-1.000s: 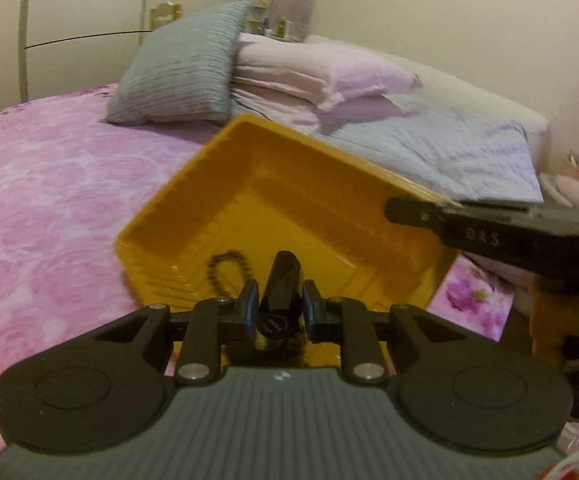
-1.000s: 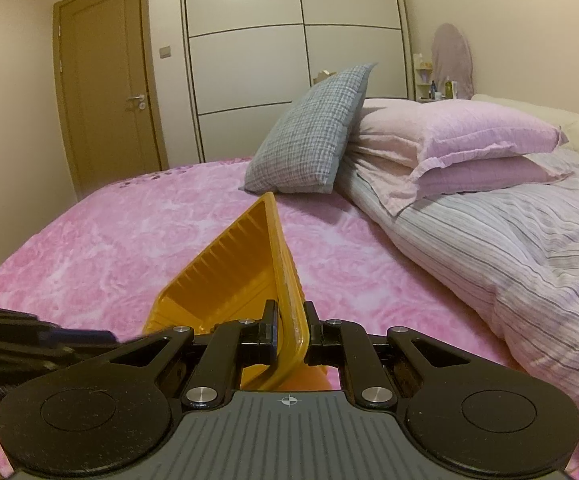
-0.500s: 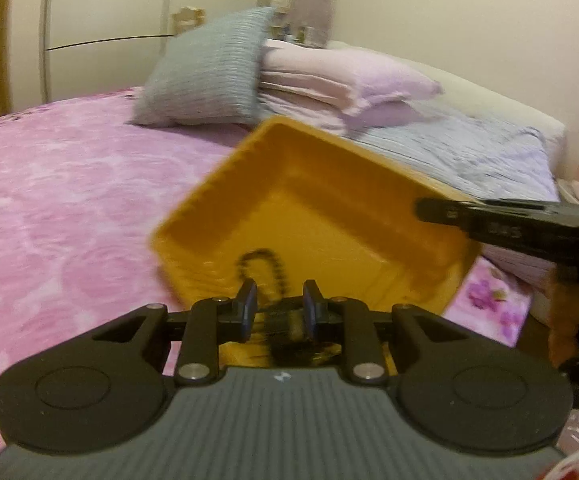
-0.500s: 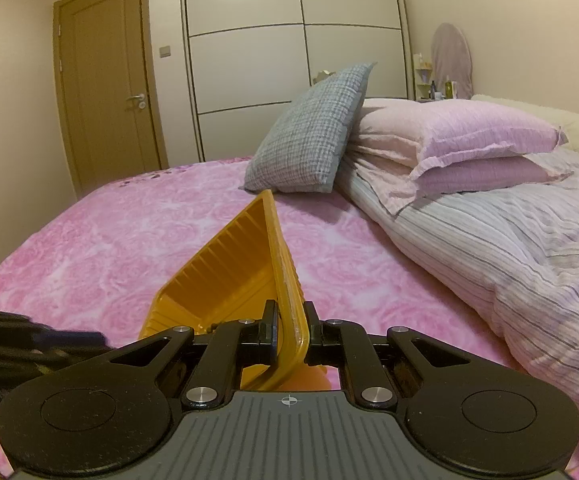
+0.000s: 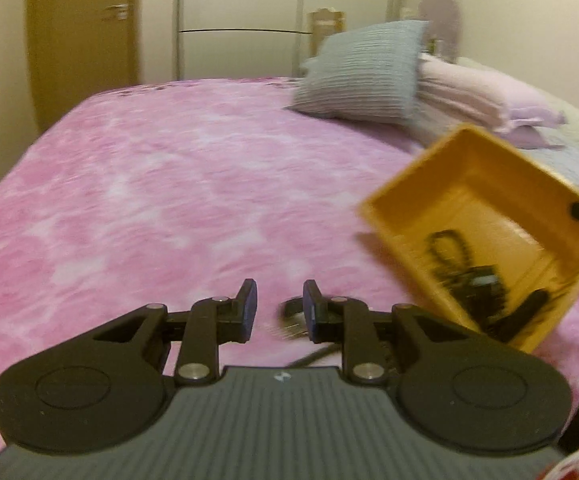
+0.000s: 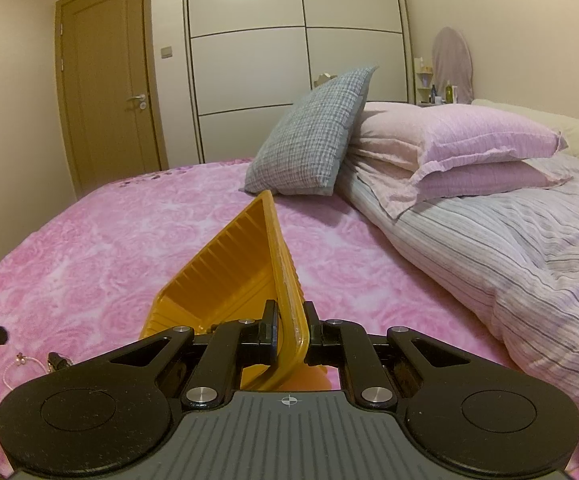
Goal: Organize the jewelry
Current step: 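Move the left tool to the pearl necklace and grasp its strand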
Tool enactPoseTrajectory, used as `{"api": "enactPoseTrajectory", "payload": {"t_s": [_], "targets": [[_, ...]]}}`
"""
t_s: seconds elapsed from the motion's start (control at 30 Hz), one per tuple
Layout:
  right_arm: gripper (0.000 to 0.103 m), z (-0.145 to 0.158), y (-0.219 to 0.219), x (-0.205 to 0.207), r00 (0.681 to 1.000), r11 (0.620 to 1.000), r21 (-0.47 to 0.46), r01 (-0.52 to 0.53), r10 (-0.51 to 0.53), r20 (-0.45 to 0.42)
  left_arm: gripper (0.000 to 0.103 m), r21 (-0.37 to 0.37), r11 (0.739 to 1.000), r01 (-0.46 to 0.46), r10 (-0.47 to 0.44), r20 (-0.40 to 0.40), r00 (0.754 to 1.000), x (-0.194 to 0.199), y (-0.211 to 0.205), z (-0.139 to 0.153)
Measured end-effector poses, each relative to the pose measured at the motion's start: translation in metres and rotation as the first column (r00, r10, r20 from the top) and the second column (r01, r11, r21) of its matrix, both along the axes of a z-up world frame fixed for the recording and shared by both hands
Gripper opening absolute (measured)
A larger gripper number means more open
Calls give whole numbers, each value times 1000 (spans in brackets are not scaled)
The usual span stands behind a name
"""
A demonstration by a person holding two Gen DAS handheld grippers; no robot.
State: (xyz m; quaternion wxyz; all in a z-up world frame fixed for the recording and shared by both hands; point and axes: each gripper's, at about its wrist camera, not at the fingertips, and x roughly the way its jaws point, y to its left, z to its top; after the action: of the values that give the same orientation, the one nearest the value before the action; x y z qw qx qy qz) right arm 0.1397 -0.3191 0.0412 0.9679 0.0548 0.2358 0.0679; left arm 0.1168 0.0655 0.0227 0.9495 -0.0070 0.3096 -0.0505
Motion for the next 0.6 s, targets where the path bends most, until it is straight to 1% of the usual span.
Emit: {"api": "enactPoseTrajectory", "payload": {"t_s": [0.13,0.2,0.43,0.6], "targets": [[11,0,0,0,1000,1000,0,0,0,0,21,21,998,-64,64,-25,998,-9,25,-10],[11,0,0,-1,1000,1000,-2,-1,1,2,21,27,996,-81,82,-38,996,-14,30,-16],[11,0,0,-1,1000,1000,-4,-1,1,2,22,59,995,-78,83,-82,993,-19,32,-35],[11,0,0,-1,1000,1000,-4,-1,1,3,21,55,994,-93,98,-90,991,-10,33,-43]]}}
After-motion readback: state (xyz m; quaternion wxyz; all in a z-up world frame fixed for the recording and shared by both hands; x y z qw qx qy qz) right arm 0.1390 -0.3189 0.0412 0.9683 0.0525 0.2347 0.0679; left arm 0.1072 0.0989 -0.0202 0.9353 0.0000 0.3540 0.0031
